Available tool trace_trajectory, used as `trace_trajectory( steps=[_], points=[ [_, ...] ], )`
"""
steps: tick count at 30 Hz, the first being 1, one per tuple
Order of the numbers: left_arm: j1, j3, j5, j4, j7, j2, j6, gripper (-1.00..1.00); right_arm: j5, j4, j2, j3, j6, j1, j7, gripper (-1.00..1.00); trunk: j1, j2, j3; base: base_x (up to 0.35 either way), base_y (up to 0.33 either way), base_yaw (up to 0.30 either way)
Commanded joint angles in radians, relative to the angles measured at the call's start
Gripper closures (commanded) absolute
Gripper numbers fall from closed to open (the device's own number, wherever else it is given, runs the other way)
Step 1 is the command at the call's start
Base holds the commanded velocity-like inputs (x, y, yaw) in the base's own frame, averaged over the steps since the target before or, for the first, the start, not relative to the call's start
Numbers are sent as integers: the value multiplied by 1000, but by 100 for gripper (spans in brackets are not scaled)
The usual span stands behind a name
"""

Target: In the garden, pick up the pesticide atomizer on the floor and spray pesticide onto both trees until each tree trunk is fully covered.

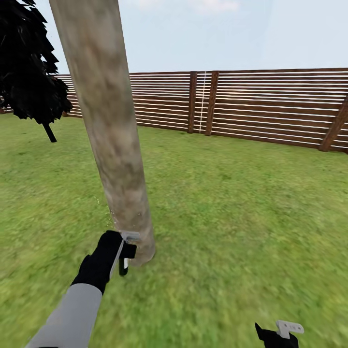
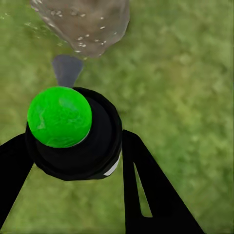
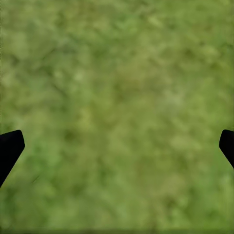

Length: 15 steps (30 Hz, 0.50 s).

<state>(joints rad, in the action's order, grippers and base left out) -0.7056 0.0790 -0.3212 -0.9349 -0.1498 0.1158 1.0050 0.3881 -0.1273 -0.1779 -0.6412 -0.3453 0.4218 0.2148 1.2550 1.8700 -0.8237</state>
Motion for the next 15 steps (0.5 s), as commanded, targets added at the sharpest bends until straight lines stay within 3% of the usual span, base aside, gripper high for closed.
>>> trace_trajectory(
  steps=[1, 2, 4, 5, 8, 9, 11, 15],
  points=[
    [0, 5, 5, -10, 0, -23, 3, 100, 0, 0, 0, 0, 0, 0, 0, -100, 0, 0, 0, 0, 0, 0],
    [0, 10, 6, -25, -2, -56, 6, 100, 0, 0, 0, 0, 0, 0, 0, -100, 0, 0, 0, 0, 0, 0],
    [1, 11, 9, -30, -2, -59, 7, 100, 0, 0, 0, -1, -1, 0, 0, -100, 0, 0, 0, 0, 0, 0],
    [1, 11, 10, -31, -3, -55, 7, 100, 0, 0, 0, -1, -1, 0, 0, -100, 0, 0, 0, 0, 0, 0],
    [-3, 5, 11, -32, -5, 16, 7, 100, 0, 0, 0, 0, -1, 0, 0, -100, 0, 0, 0, 0, 0, 0],
    [-9, 5, 11, -32, -5, 28, 7, 100, 0, 0, 0, 0, -1, 0, 0, -100, 0, 0, 0, 0, 0, 0],
    [-18, 7, 12, -32, -5, 34, 7, 100, 0, 0, 0, 0, -1, 0, 0, -100, 0, 0, 0, 0, 0, 0],
    [-20, 12, 8, -58, -5, 10, 8, 100, 0, 0, 0, 0, -1, 0, 0, -100, 0, 0, 0, 0, 0, 0]
  ],
)
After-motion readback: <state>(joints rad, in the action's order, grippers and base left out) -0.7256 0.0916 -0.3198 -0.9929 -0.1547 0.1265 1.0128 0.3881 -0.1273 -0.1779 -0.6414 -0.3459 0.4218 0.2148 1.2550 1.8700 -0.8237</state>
